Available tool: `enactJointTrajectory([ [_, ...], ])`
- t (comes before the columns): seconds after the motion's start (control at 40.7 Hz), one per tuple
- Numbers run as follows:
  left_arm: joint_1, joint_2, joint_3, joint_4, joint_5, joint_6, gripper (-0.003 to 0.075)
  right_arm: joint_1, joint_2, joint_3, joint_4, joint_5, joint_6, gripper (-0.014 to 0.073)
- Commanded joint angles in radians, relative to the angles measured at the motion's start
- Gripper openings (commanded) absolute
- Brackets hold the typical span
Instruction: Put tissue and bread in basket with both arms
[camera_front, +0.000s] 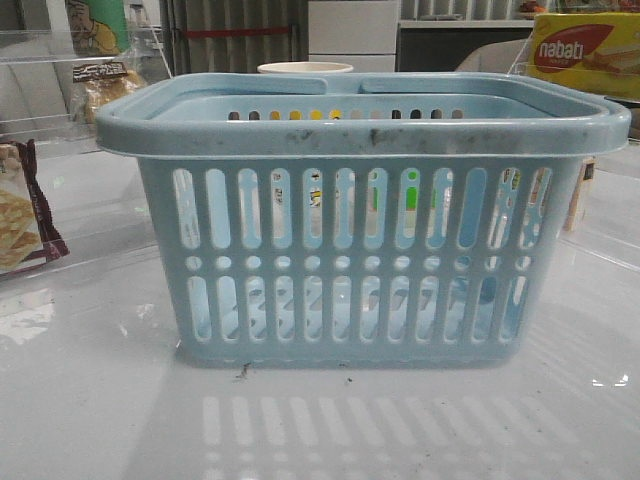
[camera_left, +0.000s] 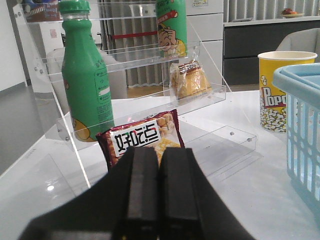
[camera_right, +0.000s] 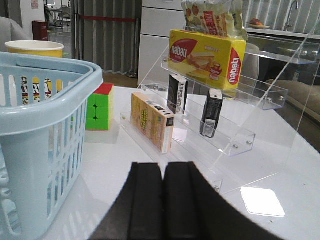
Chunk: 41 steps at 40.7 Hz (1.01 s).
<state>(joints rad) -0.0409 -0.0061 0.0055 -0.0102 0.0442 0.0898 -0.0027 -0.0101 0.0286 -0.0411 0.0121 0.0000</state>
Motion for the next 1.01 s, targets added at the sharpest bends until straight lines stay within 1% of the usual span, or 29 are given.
enactJointTrajectory([
  [0.0, -0.004, -0.018, 0.002, 0.0, -0.088, -0.006, 0.009, -0.001, -0.019, 0.002, -0.01, -0.096, 0.0, 0.0056],
  [0.639, -0.004, -0.018, 0.002, 0.0, -0.088, -0.006, 0.009, -0.001, -0.019, 0.002, -0.01, -0.096, 0.0, 0.0056],
  [0.786, -0.004, -0.018, -0.004, 0.0, -0.155, -0.006, 0.009, -0.001, -0.019, -0.002, -0.001, -0.139, 0.0, 0.0056],
  [0.909, -0.004, -0.014, -0.064, 0.0, -0.143, -0.006, 0.009, 0.0, -0.019, -0.072, 0.041, -0.137, 0.0, 0.0056],
  [0.982, -0.004, -0.014, -0.129, 0.0, -0.115, -0.007, 0.009, 0.0, -0.019, -0.143, 0.041, -0.098, 0.0, 0.0056],
])
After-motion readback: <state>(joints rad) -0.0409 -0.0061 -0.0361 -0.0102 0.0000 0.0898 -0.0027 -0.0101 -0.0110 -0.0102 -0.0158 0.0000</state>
